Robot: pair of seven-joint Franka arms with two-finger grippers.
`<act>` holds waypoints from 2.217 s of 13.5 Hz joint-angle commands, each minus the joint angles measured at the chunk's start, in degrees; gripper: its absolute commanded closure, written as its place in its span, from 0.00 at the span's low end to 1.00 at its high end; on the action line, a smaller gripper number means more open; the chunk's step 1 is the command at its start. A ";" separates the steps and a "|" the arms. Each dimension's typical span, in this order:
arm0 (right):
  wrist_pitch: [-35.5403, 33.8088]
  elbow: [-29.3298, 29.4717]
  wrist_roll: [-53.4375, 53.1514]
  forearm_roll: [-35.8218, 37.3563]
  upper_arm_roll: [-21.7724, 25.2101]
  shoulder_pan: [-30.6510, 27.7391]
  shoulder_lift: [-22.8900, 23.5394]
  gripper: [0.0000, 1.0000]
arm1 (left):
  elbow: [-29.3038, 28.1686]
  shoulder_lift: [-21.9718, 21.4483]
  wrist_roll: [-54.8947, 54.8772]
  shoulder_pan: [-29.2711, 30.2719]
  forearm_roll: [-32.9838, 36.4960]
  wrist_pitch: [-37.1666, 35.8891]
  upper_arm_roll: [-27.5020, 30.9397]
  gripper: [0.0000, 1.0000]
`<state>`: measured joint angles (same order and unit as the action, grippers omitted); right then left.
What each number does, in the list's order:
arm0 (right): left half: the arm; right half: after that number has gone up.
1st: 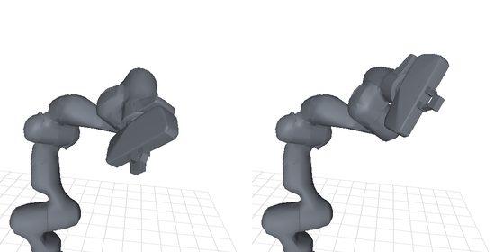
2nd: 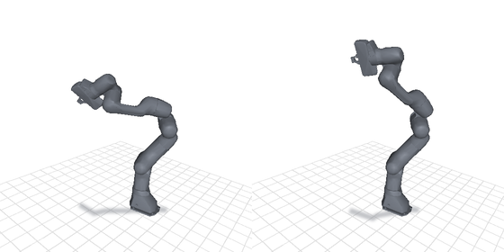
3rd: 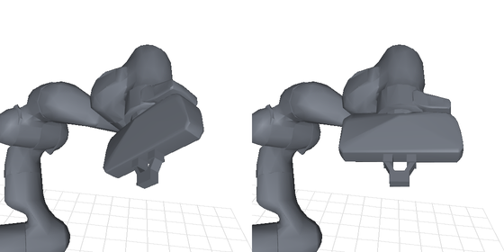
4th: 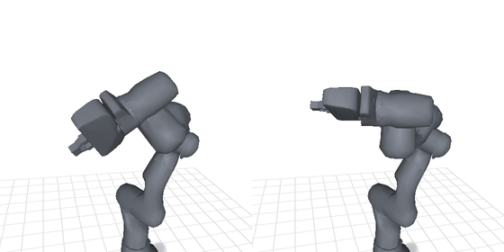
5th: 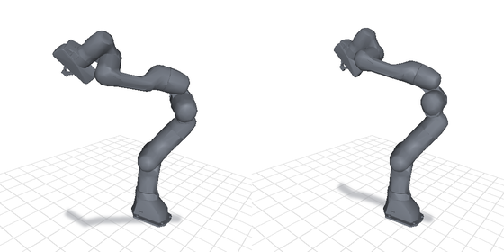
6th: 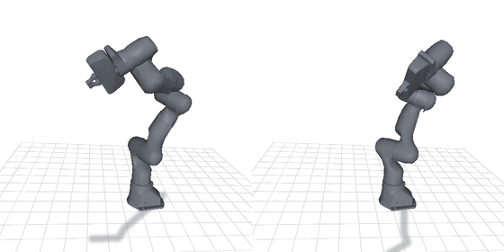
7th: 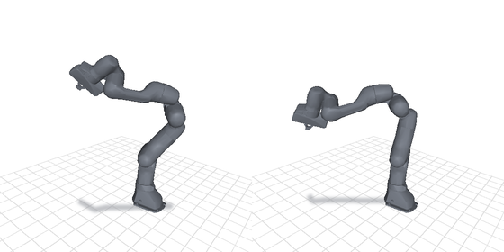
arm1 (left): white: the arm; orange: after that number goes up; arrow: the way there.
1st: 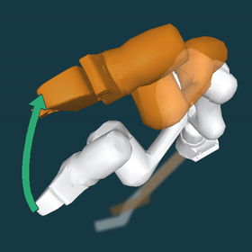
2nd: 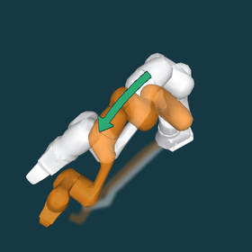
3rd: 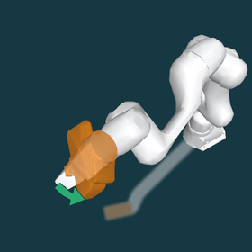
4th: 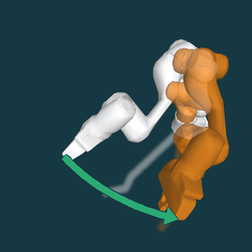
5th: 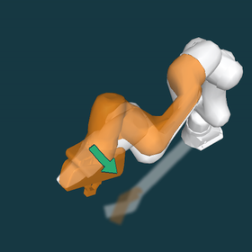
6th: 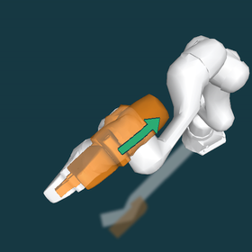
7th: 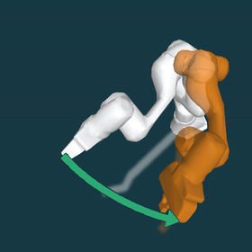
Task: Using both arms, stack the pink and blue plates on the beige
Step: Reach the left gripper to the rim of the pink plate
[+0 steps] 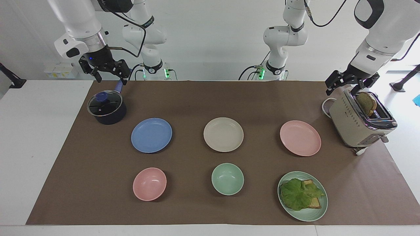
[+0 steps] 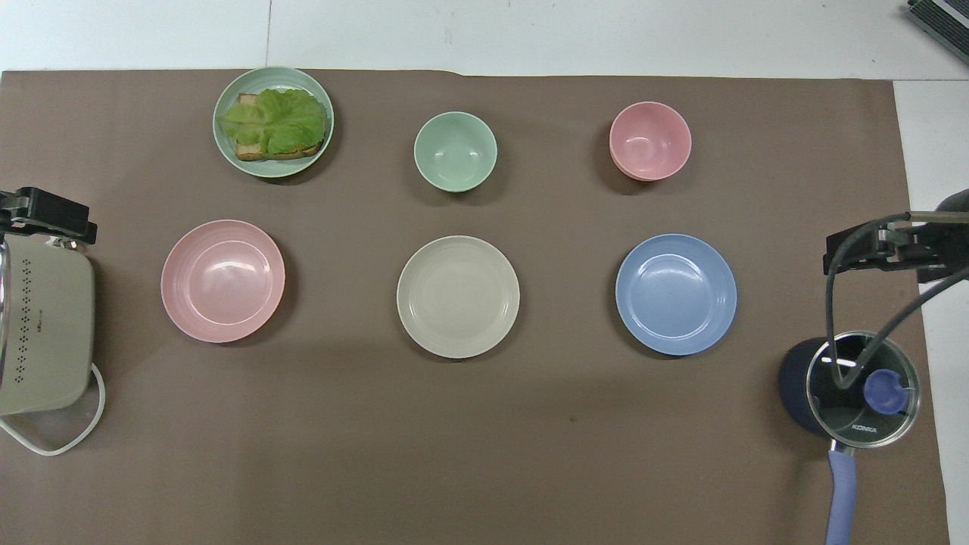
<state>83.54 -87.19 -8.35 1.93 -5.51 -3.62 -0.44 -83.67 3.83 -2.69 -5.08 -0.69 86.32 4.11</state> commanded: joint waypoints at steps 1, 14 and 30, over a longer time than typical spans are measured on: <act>0.83 -1.94 1.58 0.53 -0.20 -0.77 -1.58 0.00 | -1.32 -1.19 -0.65 -0.28 0.60 0.61 0.29 0.00; 1.01 -1.85 1.93 0.53 -0.20 -0.95 -1.58 0.00 | -27.93 -4.19 -1.44 5.86 0.34 23.53 0.90 0.00; 1.01 -1.85 1.93 0.53 -0.29 -1.04 -1.58 0.00 | -39.99 4.79 15.87 6.31 -0.72 39.72 0.73 0.38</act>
<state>83.55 -87.19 -8.32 1.93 -5.52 -4.00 -0.47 -120.83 11.00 10.92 1.00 -1.00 125.66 4.82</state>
